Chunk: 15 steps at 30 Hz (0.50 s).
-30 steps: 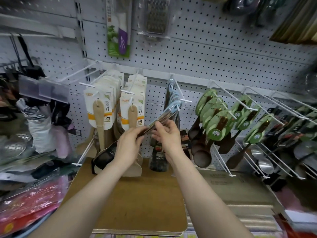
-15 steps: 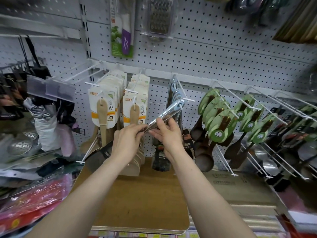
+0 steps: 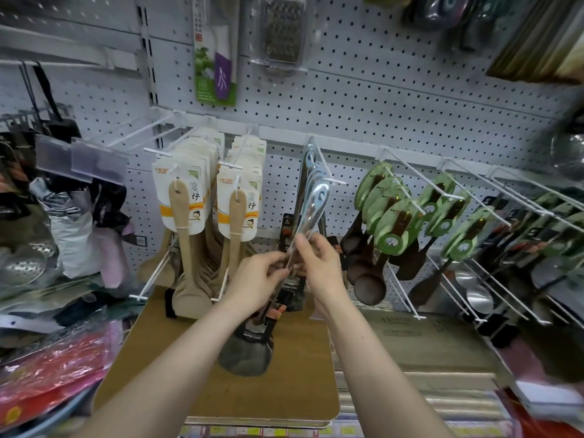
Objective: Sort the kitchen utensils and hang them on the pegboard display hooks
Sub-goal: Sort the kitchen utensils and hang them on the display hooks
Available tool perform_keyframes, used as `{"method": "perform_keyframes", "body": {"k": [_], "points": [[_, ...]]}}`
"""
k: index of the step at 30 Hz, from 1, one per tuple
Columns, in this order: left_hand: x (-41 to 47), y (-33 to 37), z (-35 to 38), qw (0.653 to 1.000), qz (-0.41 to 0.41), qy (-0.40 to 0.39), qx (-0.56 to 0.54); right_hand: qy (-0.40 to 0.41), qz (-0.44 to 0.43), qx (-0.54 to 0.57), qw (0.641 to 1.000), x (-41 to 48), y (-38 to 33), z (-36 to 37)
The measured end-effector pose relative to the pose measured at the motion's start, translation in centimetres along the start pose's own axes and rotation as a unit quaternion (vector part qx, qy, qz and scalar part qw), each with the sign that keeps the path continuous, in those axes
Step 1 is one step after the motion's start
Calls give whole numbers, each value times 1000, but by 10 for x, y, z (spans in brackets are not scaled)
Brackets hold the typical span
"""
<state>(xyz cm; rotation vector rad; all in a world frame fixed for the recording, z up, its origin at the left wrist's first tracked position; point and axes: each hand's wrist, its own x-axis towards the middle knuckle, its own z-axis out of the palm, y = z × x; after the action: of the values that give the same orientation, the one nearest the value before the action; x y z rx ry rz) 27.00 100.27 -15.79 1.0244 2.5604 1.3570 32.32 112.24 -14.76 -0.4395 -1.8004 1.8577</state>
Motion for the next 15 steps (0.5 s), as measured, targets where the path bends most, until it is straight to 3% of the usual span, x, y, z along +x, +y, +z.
{"method": "perform_keyframes", "body": {"k": [15], "points": [[27, -2, 49, 999, -23, 6, -41, -43, -6, -60, 997, 20, 6, -54]]}}
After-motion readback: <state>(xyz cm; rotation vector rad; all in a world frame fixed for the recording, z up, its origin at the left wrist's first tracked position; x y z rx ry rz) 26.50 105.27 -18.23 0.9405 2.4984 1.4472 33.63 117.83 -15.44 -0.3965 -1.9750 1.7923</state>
